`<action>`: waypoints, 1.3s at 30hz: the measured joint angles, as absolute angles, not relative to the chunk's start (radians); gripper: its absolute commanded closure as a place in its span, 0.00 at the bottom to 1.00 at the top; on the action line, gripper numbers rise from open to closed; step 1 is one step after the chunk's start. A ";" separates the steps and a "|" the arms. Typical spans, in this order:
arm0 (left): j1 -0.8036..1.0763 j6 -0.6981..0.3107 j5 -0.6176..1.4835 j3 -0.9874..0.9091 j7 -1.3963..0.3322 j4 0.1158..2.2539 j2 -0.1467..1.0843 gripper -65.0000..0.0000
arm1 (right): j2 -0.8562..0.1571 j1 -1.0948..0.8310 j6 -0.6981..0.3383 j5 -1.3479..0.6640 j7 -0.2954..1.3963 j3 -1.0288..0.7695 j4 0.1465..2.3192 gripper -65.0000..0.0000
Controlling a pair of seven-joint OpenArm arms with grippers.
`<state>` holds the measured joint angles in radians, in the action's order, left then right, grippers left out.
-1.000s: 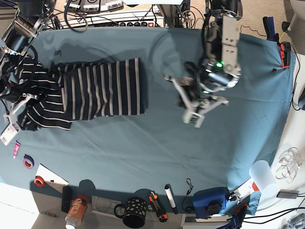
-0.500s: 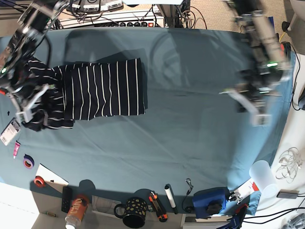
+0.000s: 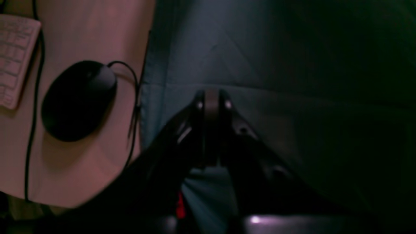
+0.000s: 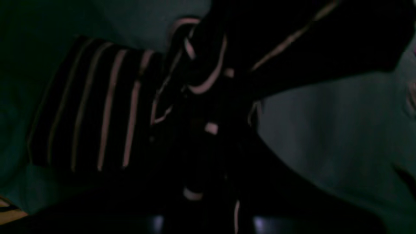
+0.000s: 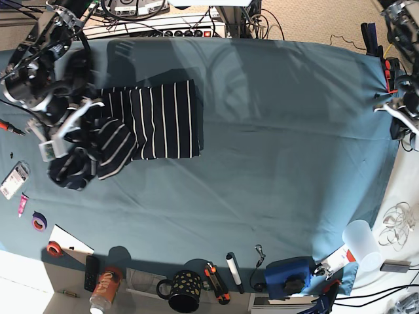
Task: Layout the t-shirt on the table in an organized manner, then fold the t-shirt properly
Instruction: 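Release the folded hem and withdraw left gripper, then press and fold the shirt bundle over with right gripper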
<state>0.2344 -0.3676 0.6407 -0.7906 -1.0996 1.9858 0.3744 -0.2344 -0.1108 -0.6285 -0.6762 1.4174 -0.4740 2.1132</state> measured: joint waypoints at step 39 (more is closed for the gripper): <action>0.243 -0.368 0.641 -0.791 -1.099 1.986 0.374 1.00 | -0.241 -0.128 -0.603 -0.653 1.270 0.083 2.169 0.64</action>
